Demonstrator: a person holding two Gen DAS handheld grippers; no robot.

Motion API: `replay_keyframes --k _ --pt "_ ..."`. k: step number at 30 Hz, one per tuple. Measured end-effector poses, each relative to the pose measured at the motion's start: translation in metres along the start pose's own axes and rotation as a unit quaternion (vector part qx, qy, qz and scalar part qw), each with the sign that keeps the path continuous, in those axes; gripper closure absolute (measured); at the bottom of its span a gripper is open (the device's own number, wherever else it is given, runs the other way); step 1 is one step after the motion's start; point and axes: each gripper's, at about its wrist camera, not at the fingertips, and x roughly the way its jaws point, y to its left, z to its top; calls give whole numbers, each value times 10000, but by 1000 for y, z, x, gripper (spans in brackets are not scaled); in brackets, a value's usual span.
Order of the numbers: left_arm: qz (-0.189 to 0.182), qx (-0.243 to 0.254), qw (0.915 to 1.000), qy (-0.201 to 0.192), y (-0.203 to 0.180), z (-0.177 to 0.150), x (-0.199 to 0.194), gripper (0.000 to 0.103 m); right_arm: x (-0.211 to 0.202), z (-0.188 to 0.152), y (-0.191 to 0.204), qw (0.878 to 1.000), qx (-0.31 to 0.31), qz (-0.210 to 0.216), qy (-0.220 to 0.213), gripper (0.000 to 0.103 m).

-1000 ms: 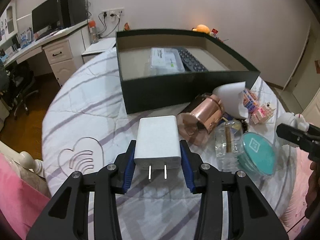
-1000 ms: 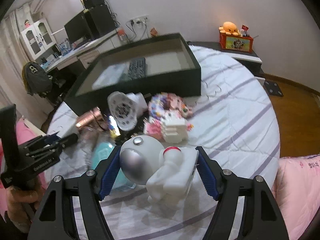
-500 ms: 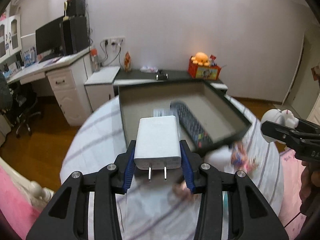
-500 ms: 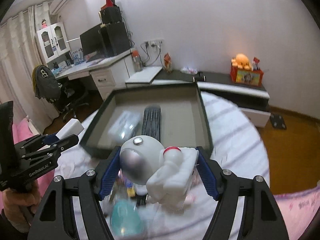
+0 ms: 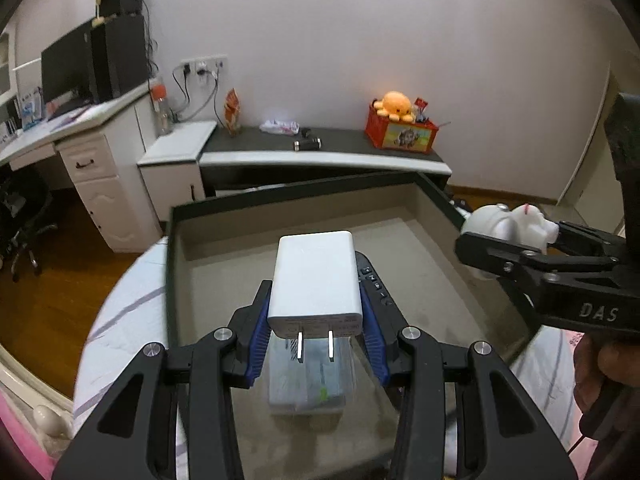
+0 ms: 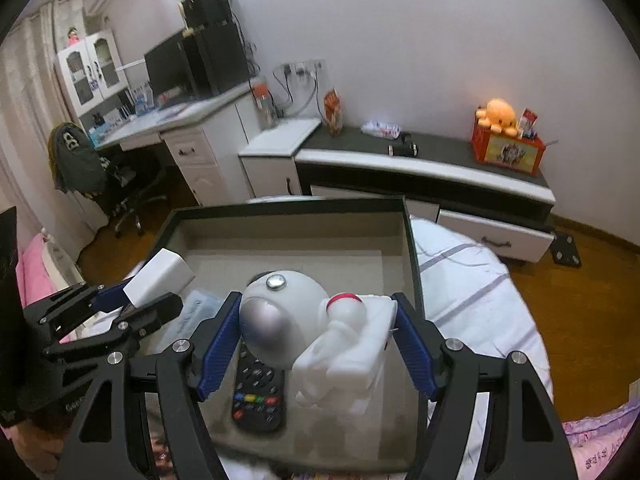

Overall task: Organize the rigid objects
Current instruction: 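Place the astronaut in the green box with the right tool while the left tool places the charger, then withdraw both tools from the green box toward the remaining items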

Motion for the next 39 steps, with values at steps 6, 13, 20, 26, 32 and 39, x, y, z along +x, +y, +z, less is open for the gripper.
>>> replay_keyframes --k 6,13,20,26,32,39 --pt "38 122 9993 348 -6 -4 31 61 43 -6 -13 9982 186 113 555 29" --pt "276 117 9995 17 -5 -10 9 3 39 -13 -19 9964 427 400 614 16" --pt "452 -114 9985 -297 5 -25 -44 0 -4 -20 -10 9979 561 287 128 0" --pt "604 -277 9966 -495 6 -43 -92 0 -56 -43 4 9964 707 391 -270 0" --pt "646 -337 9959 -544 -4 -65 -130 0 -107 -70 15 9947 775 356 -581 0" --pt "667 -350 9951 -644 -21 -87 -170 0 -155 -111 23 9929 805 275 -828 0"
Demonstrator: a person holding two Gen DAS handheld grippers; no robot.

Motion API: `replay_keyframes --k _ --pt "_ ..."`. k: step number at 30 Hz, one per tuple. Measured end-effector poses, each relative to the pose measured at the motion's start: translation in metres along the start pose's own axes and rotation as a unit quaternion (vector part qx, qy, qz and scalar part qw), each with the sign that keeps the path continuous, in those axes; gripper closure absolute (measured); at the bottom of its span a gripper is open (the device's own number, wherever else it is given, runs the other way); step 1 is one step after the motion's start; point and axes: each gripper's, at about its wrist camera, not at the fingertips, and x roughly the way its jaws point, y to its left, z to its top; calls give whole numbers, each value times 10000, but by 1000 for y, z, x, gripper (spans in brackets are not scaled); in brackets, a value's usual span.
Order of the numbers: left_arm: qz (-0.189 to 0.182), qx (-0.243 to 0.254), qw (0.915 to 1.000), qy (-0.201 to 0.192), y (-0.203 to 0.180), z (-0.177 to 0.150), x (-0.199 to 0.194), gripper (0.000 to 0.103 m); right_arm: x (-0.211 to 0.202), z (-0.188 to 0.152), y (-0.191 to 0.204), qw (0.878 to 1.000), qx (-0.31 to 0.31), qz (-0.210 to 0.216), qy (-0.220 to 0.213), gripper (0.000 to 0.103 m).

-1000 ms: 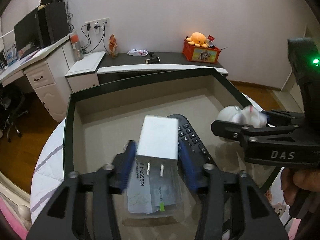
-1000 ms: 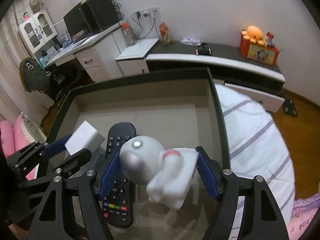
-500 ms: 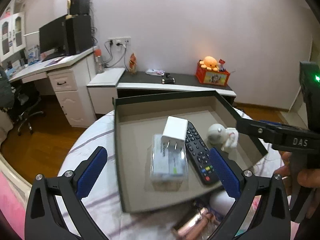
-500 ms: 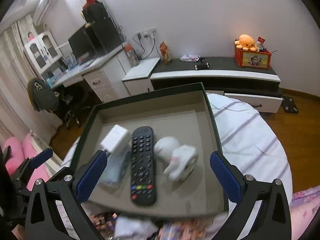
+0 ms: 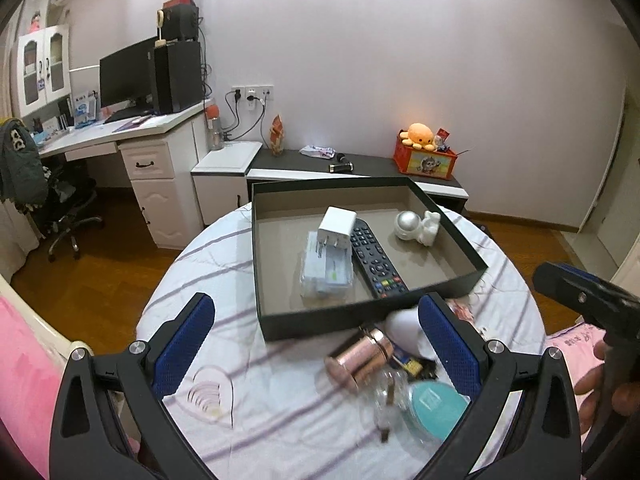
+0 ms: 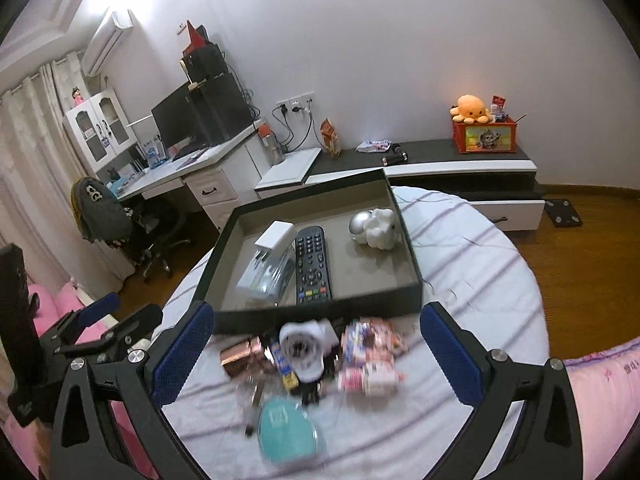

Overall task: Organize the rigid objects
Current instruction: 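Withdraw both tools from the green box toward the remaining items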

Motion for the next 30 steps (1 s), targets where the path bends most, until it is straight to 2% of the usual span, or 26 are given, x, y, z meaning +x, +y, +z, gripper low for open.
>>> replay_keyframes --k 9,17,30 --pt "37 -257 9996 -130 -3 -36 -44 0 -47 -43 3 9990 6 -306 -329 0" --pt "37 -266 9993 252 -4 -81 -47 0 -47 -74 4 9992 -56 -392 -50 0" --pt "-28 -192 9990 408 -7 -89 -38 0 -37 -84 11 9988 -250 -374 185 0"
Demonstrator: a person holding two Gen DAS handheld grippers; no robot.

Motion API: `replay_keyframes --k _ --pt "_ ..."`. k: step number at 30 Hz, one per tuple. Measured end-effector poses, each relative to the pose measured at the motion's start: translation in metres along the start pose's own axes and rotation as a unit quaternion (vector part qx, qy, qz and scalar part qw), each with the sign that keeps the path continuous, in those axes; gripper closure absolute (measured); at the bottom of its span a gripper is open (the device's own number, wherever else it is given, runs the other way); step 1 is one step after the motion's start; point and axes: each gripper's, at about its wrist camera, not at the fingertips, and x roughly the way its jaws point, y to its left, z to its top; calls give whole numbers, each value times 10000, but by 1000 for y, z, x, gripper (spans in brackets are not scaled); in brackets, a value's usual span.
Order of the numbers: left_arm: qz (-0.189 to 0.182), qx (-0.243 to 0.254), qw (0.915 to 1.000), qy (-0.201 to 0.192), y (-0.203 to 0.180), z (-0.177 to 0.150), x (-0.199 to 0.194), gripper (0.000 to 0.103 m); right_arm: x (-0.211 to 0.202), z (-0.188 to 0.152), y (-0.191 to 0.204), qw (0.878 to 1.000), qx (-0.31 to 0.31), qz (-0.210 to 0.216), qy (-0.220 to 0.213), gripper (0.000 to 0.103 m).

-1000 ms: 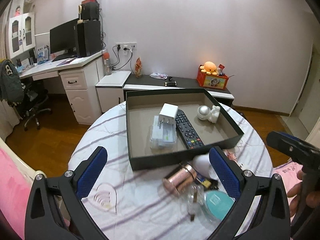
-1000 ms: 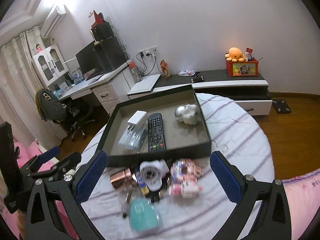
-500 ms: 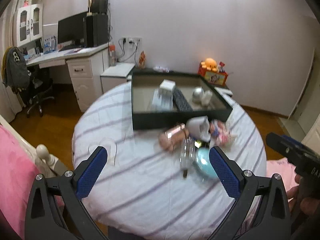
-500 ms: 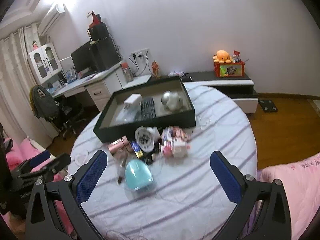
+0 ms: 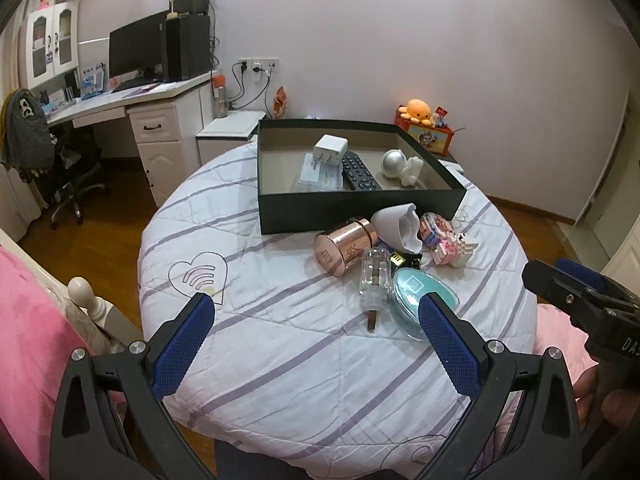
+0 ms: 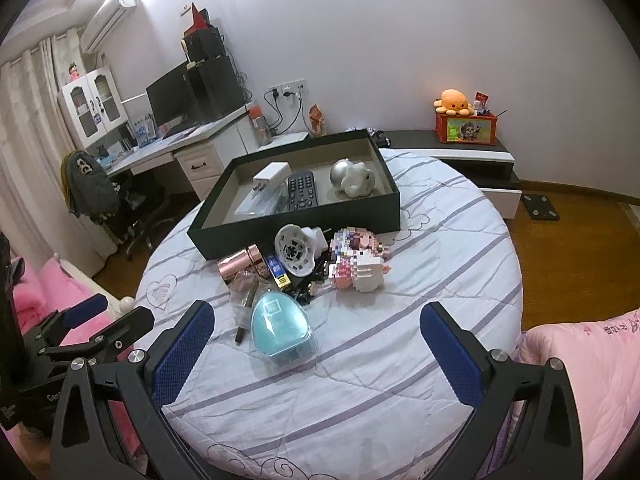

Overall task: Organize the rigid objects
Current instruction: 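Withdraw both tools from the green box toward the remaining items, then grasp the teal egg-shaped case with the right tool while the left tool grasps the glass bottle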

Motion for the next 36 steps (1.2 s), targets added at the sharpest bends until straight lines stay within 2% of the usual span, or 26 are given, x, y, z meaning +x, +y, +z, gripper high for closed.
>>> replay_keyframes --k 6,16,21,23,26,27,28,30,36 --pt "88 37 9999 104 0 -3 14 0 19 -6 4 9996 -126 0 235 0" --pt "384 126 9984 405 9 -10 50 0 74 -17 10 9958 -393 140 813 0" --pt "355 91 9979 533 19 -11 65 0 98 -19 11 9926 -551 206 1063 0" --pt "339 107 9978 564 20 -11 70 0 106 -21 12 9916 -620 253 1111 3" --pt "250 124 9978 607 18 -11 76 0 117 -24 16 9894 -802 305 1170 12" --pt "230 146 9978 609 16 -10 77 0 118 -25 17 9893 -850 324 1141 20" --pt "204 192 9978 603 13 -10 78 0 117 -25 18 9896 -851 409 1088 34" --pt "152 247 9978 602 8 -9 80 0 114 -23 19 9887 -802 649 1089 45" --pt "-61 308 9977 606 -5 -5 86 0 105 -21 9 9894 -820 498 1090 45"
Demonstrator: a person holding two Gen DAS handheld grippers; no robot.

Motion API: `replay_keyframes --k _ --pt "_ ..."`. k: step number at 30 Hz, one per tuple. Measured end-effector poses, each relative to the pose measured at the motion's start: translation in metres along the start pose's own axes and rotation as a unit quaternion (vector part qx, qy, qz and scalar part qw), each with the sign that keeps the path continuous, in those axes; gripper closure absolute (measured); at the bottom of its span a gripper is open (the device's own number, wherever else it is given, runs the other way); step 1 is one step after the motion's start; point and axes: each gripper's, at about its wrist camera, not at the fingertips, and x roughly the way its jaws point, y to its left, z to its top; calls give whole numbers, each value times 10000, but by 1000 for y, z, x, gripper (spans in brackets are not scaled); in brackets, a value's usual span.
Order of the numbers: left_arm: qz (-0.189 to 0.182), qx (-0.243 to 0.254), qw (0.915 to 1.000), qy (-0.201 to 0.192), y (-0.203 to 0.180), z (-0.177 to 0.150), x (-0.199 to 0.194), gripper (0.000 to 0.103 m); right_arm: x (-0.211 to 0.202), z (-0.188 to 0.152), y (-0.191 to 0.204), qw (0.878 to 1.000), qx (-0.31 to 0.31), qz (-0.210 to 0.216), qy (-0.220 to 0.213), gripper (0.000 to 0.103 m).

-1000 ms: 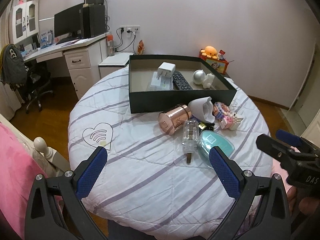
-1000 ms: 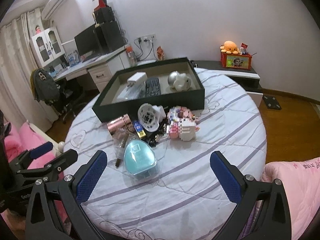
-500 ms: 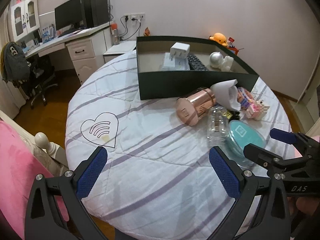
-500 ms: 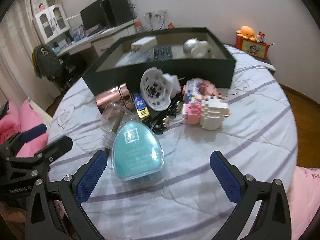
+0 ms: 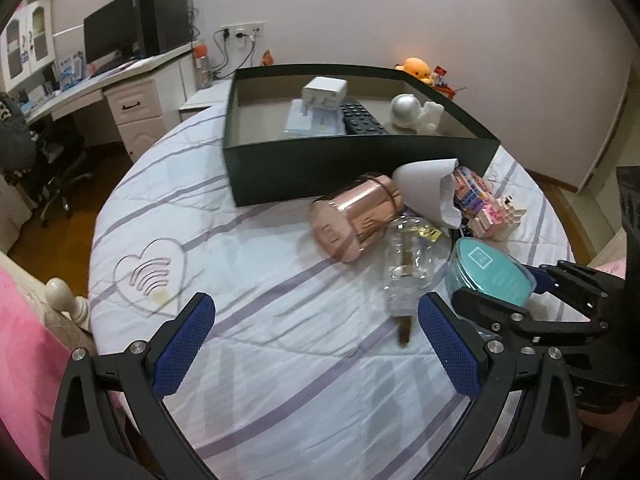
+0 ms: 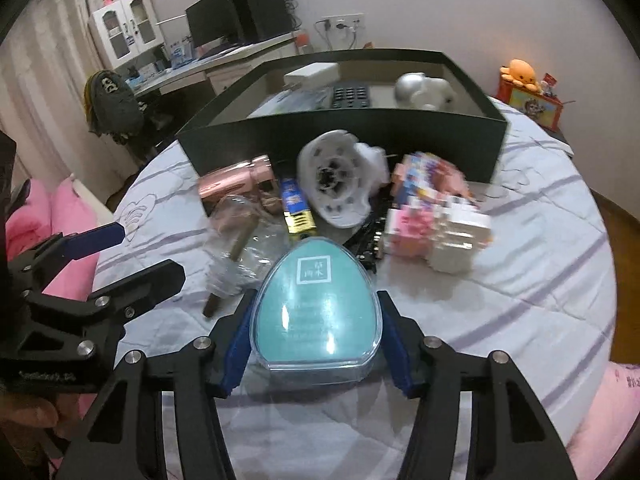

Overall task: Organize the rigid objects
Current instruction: 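Grasp the teal egg-shaped case with the right tool while the left tool grasps the glass bottle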

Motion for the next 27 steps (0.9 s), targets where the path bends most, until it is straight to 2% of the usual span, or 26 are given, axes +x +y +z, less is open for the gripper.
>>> replay_keyframes --k 3,8,10,11,13,14,15,16,17,18,27 --pt "-232 33 9997 27 -10 4 5 0 -6 -2 -11 9999 134 -57 -58 45" --pt "-393 6 9991 130 -22 12 22 1 -13 -1 -30 9992 339 -179 -103 45" --pt "-399 -47 9988 273 -24 14 34 5 -14 0 -36 9989 413 -188 -116 45" --pt "-438 -77 9984 349 -25 14 40 12 -14 0 -38 9988 435 -183 -118 45" --pt "-404 -101 9983 398 -28 14 48 20 -14 1 -41 9986 496 -120 -119 45" --pt "-339 -47 9989 330 -30 15 48 33 -14 1 -42 9985 522 -94 -123 45" --pt "-339 -38 9989 329 -30 16 48 38 -13 1 -42 9984 538 -80 -122 45" --pt "-413 -71 9986 315 -29 17 47 50 -13 1 -43 9984 549 -71 -123 45" --pt "-464 -141 9983 328 -26 19 47 67 -13 1 -43 9983 560 -65 -121 45" --pt "-605 -208 9973 360 -23 19 46 73 -13 1 -43 9983 564 -71 -117 45" --pt "-702 -306 9966 315 -7 8 27 73 -17 1 -36 9981 604 -41 -136 45"
